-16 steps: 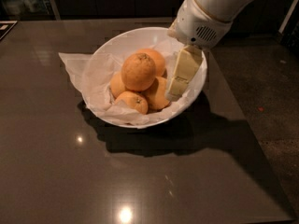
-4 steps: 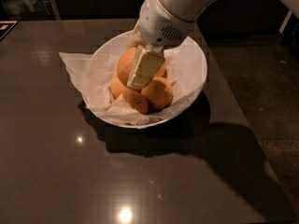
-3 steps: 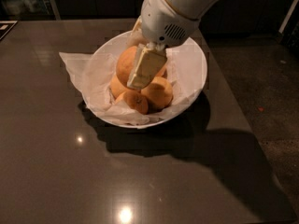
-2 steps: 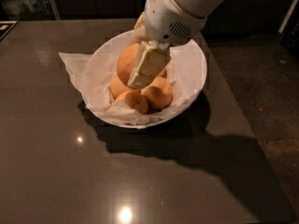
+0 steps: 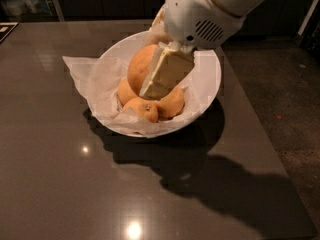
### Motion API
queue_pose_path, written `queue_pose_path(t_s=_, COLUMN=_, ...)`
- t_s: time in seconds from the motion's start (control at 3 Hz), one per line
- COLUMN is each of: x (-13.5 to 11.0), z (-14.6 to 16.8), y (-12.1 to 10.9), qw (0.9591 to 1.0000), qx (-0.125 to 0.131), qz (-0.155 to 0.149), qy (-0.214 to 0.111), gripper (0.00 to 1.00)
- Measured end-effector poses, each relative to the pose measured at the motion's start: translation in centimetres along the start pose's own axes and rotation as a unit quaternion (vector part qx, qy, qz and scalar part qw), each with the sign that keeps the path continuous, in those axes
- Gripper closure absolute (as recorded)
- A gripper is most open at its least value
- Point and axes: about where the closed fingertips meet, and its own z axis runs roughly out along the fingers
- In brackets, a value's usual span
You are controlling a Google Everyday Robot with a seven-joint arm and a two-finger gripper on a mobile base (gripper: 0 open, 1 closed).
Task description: Pick orange from white bowl
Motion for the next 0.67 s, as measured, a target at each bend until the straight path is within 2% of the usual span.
queue_pose_path(t_s=0.33, x=-0.8, z=-1.73, y=1.36, qw=0.9997, qx=0.021, qz=0.011, qy=0.003, gripper=1.0)
queue_pose_path(t_s=0.67, x=-1.64, z=-2.44, y=1.64, qw=0.9996, qx=0.029, qz=0.004, qy=0.003, gripper=1.0)
